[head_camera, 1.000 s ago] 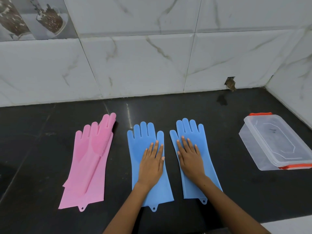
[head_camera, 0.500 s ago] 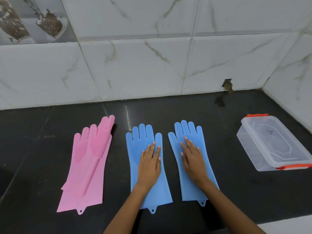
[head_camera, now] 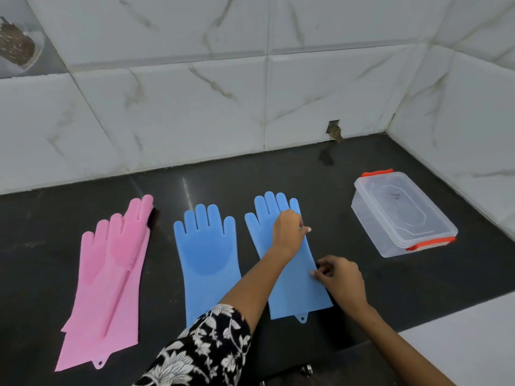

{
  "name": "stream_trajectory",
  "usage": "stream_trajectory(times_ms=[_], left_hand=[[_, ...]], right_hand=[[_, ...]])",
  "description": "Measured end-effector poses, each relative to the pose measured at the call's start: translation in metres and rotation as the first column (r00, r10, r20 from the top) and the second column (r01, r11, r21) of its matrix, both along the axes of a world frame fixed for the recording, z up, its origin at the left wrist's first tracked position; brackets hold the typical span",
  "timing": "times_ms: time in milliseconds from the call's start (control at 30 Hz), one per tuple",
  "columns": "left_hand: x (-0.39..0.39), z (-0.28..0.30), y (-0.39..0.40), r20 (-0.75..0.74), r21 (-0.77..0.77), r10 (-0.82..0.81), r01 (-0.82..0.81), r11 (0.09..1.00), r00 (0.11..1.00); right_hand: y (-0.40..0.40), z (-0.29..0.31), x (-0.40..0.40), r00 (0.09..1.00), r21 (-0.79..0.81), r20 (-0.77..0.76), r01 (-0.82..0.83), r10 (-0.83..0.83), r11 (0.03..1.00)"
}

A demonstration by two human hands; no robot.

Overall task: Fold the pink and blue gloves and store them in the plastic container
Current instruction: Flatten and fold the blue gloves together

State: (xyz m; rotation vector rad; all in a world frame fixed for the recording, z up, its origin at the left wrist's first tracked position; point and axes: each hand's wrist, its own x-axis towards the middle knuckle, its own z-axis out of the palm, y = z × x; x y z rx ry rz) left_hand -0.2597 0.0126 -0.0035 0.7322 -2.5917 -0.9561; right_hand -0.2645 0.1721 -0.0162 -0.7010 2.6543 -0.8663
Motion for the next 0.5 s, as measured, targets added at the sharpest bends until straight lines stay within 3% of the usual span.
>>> stream_trajectory(times_ms=[133,267,500], left_hand=[[-0.01,-0.004,0.006,0.091,0.007,0.053,-0.054,0.999,0.994],[-0.013,-0.003,0.005,0.083,0.022,0.077,-0.079,0.997,0.994],[0.017,0.016,-0.021,-0.145,0.215,0.208,-0.175,0.961,0.967]], right_hand=[[-0.003,0.0,-0.002,0.999,-0.015,0.052,0.015,-0.014,1.0],[-0.005,-0.001,-0.005,0.987,-0.103,0.16,0.009,0.008,0.995],[-0.025,0.02,0.012,0.951,-0.299,0.273,-0.059,0.144,0.953]])
